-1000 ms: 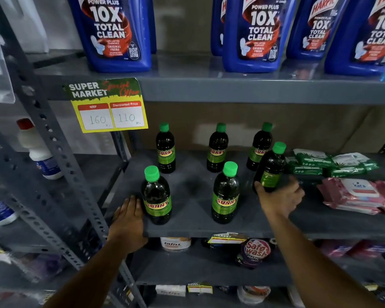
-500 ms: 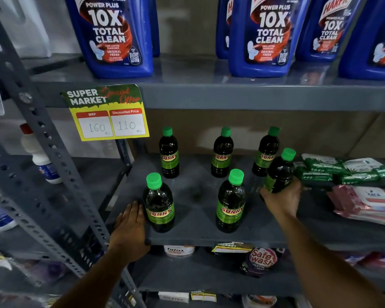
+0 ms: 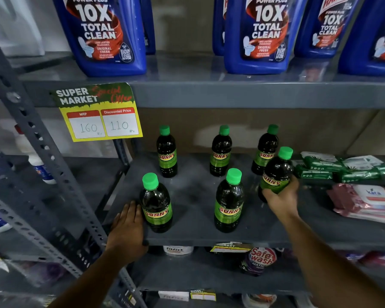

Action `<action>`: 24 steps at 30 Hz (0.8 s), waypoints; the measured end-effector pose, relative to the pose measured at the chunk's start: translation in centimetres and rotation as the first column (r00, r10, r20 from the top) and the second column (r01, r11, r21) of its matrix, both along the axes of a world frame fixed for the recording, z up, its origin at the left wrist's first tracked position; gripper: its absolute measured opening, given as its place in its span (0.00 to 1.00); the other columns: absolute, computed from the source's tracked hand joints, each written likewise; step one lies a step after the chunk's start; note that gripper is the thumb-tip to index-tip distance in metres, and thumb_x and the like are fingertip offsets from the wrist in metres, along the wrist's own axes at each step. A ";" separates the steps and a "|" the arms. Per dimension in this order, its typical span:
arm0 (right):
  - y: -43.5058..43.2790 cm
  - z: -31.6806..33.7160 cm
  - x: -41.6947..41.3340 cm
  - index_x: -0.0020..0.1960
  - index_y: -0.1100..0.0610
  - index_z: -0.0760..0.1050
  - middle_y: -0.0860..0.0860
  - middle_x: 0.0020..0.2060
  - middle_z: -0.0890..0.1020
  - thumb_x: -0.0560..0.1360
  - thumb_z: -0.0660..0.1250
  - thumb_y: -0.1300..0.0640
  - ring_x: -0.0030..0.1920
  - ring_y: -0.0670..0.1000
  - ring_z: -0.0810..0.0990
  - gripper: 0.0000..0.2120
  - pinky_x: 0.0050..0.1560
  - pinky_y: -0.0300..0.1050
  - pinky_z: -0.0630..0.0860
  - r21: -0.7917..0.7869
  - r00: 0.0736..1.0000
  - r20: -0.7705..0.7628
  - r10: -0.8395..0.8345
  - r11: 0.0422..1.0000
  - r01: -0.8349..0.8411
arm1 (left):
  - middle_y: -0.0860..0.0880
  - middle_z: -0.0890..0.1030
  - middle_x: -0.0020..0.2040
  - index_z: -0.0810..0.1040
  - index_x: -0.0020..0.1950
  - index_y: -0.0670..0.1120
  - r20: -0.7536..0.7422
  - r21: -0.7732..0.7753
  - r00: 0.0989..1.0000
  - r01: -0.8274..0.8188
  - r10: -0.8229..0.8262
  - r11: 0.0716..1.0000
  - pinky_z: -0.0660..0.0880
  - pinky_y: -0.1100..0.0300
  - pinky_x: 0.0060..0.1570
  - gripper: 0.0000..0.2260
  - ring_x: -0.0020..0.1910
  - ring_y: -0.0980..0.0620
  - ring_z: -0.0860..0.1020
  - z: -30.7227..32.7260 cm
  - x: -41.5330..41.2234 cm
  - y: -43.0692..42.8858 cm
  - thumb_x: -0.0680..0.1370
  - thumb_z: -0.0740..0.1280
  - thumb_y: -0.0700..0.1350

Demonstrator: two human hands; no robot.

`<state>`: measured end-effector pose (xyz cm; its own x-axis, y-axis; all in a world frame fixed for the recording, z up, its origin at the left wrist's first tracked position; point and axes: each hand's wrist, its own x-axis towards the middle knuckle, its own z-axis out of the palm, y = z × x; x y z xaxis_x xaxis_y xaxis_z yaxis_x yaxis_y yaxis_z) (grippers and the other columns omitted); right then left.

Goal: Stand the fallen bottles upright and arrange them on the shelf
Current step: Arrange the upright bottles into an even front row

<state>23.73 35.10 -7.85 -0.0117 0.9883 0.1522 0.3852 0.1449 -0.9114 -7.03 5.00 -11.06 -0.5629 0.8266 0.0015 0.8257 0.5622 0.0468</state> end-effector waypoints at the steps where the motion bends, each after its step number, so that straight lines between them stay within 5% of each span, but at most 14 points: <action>1: 0.1 0.0 0.0 0.72 0.58 0.62 0.57 0.57 0.78 0.60 0.78 0.54 0.50 0.50 0.82 0.45 0.41 0.35 0.80 0.011 1.000 0.023 0.001 1.000 -0.001 | 0.42 0.45 0.80 0.41 0.78 0.42 0.000 -0.001 1.000 0.000 0.000 1.000 0.45 0.48 0.76 0.52 0.79 0.44 0.43 0.0 0.0 0.0 0.67 0.71 0.57; 3: -0.1 0.1 -0.2 0.71 0.58 0.64 0.58 0.62 0.78 0.55 0.82 0.44 0.62 0.61 0.78 0.51 0.59 0.57 0.78 0.070 0.992 0.119 -0.051 0.997 0.043 | 0.42 0.46 0.80 0.41 0.78 0.42 -0.006 -0.002 1.000 0.003 -0.003 1.000 0.45 0.48 0.76 0.52 0.79 0.44 0.43 -0.1 0.0 -0.1 0.67 0.71 0.58; 5: -0.3 -0.2 -0.3 0.71 0.58 0.63 0.58 0.64 0.77 0.54 0.83 0.41 0.65 0.62 0.75 0.53 0.65 0.62 0.74 0.089 0.987 0.149 -0.067 0.995 0.054 | 0.42 0.46 0.80 0.41 0.78 0.42 -0.011 -0.007 1.000 0.005 -0.005 1.000 0.44 0.48 0.76 0.52 0.79 0.44 0.44 -0.2 0.0 -0.1 0.67 0.71 0.58; 9: -0.5 -0.4 -0.4 0.71 0.55 0.61 0.55 0.61 0.77 0.58 0.82 0.54 0.60 0.59 0.79 0.47 0.57 0.52 0.77 0.052 0.999 0.034 -0.005 0.999 0.003 | 0.42 0.46 0.80 0.42 0.78 0.43 -0.012 -0.004 1.000 0.002 -0.002 1.000 0.45 0.48 0.76 0.52 0.79 0.43 0.44 -0.2 -0.1 0.0 0.67 0.71 0.58; 12: -0.3 -0.5 -0.4 0.70 0.56 0.64 0.55 0.63 0.77 0.58 0.84 0.49 0.63 0.58 0.77 0.48 0.62 0.59 0.76 0.102 0.995 0.087 -0.046 0.994 0.037 | 0.42 0.47 0.80 0.42 0.78 0.43 -0.007 0.010 1.000 -0.003 0.003 1.000 0.45 0.48 0.76 0.52 0.79 0.43 0.45 -0.2 -0.1 0.0 0.67 0.71 0.58; 18: -0.9 -1.0 0.6 0.68 0.58 0.65 0.57 0.55 0.81 0.63 0.80 0.54 0.48 0.56 0.79 0.39 0.47 0.49 0.75 -0.017 0.991 0.122 -0.047 0.999 0.050 | 0.43 0.45 0.80 0.40 0.78 0.43 -0.004 -0.011 1.000 -0.009 0.009 1.000 0.44 0.49 0.76 0.53 0.79 0.44 0.43 -0.1 0.0 0.1 0.66 0.71 0.59; 24: -2.8 -1.5 2.8 0.60 0.56 0.70 0.54 0.51 0.81 0.62 0.80 0.53 0.48 0.56 0.80 0.31 0.46 0.50 0.76 -0.039 0.987 0.162 -0.011 0.999 0.018 | 0.43 0.43 0.80 0.39 0.78 0.43 0.000 -0.037 1.000 -0.009 0.009 0.999 0.44 0.48 0.77 0.54 0.79 0.43 0.42 0.4 0.3 0.0 0.67 0.72 0.58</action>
